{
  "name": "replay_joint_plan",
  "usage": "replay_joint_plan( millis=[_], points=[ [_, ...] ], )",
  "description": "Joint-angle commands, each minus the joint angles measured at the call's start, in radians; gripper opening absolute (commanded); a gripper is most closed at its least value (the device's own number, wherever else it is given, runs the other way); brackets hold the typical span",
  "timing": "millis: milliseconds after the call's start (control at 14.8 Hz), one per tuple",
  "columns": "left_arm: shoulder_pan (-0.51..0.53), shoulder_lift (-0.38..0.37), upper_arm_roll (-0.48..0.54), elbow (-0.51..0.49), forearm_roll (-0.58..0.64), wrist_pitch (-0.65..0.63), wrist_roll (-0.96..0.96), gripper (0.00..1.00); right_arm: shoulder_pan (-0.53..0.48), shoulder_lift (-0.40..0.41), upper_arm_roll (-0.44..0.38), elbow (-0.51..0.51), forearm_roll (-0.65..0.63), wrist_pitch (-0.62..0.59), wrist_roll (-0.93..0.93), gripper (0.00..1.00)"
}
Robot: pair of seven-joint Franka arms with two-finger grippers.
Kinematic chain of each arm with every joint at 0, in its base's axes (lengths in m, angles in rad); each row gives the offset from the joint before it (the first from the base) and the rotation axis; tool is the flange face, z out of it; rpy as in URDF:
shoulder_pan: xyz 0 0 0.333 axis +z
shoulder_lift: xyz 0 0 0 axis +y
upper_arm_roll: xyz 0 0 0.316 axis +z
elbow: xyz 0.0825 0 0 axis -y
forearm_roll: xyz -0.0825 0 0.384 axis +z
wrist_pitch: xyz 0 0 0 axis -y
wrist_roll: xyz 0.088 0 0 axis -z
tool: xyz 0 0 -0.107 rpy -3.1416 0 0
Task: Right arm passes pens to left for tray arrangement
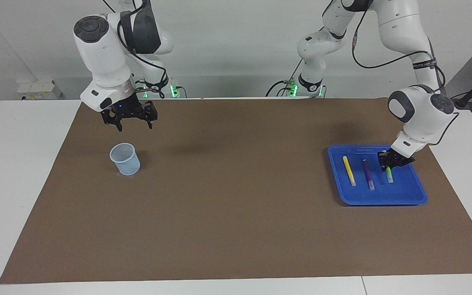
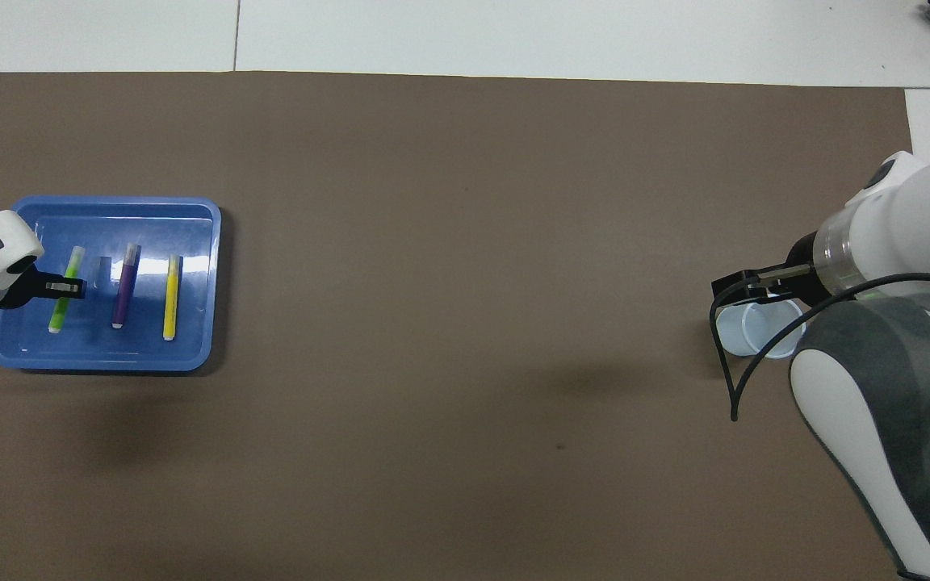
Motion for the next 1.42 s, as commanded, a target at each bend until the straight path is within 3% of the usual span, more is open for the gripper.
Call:
replay_joint_plan(
  millis=[0,270,406,473,541,609,811,1352],
  points=[
    [0.02,0.016,-0.009,-0.004,0.031,0.045,0.008,0.0,-0.009,-0.013,-0.002,-0.006,0.004,0.006,-0.014,1.0],
    [0.02,0.028,-0.009,-0.004,0.057,0.072,0.015,0.0,-0.008,-0.012,-0.043,0.023,0.008,-0.025,-0.014,1.0],
    [0.02,0.031,-0.009,-0.004,0.08,0.085,0.022,0.36,-0.009,0.036,-0.043,0.153,0.02,-0.171,-0.012,1.0],
    [0.02,0.033,-0.009,-0.004,0.082,0.085,0.022,0.61,-0.005,0.062,-0.045,0.223,0.024,-0.245,-0.012,1.0],
    [0.02,0.033,-0.009,-0.004,0.082,0.086,0.024,0.74,-0.006,0.101,-0.043,0.294,0.024,-0.325,-0.014,1.0],
    [0.02,0.033,-0.009,-0.004,0.082,0.086,0.022,0.74,-0.001,0.109,-0.045,0.339,0.022,-0.348,-0.012,1.0],
    [0.019,0.034,-0.009,0.001,0.082,0.085,0.022,0.74,0.005,0.042,-0.043,0.195,0.028,-0.241,-0.015,1.0],
    [0.02,0.036,-0.009,0.019,0.082,0.073,0.024,0.75,-0.008,0.036,-0.106,0.219,0.042,-0.24,0.006,1.0]
  ],
)
